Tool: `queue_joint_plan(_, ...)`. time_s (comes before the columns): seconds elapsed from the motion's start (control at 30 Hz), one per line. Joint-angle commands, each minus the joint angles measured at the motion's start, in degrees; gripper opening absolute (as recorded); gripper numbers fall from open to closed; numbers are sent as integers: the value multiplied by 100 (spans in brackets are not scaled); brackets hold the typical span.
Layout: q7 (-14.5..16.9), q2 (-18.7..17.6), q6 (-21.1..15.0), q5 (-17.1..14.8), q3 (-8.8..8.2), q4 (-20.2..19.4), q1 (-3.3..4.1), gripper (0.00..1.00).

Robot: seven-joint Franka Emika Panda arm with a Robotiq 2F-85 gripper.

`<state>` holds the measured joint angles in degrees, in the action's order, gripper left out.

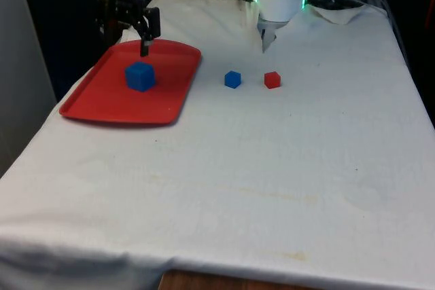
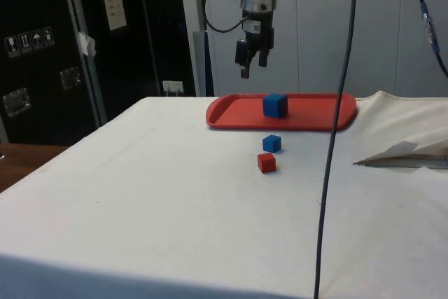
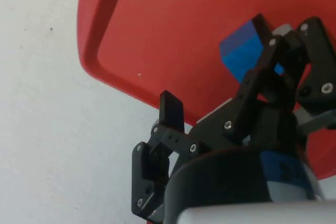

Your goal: Pick up the largest block and place it onto the tray.

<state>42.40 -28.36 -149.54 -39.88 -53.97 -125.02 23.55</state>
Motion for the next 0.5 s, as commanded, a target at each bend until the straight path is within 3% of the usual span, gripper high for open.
queue_joint_plan(0.0, -126, -23, 80, 143, -103, 11, 97, 100)
queue_joint_plan(0.03, -160, -11, 80, 189, -103, 29, 109, 100)
queue_joint_plan(0.07, -74, 23, 6, 97, 0, 34, 17, 100)
queue_joint_plan(0.1, -201, 0, 86, 241, -103, 40, 115, 100)
queue_joint_plan(0.33, -516, 69, 97, 642, -109, 143, 201, 100)
queue_joint_plan(0.37, -435, 109, 17, 561, 0, 143, 115, 100)
queue_joint_plan(0.4, -556, 74, 97, 693, -109, 155, 212, 100)
queue_joint_plan(0.47, -676, 86, 97, 831, -97, 201, 246, 100)
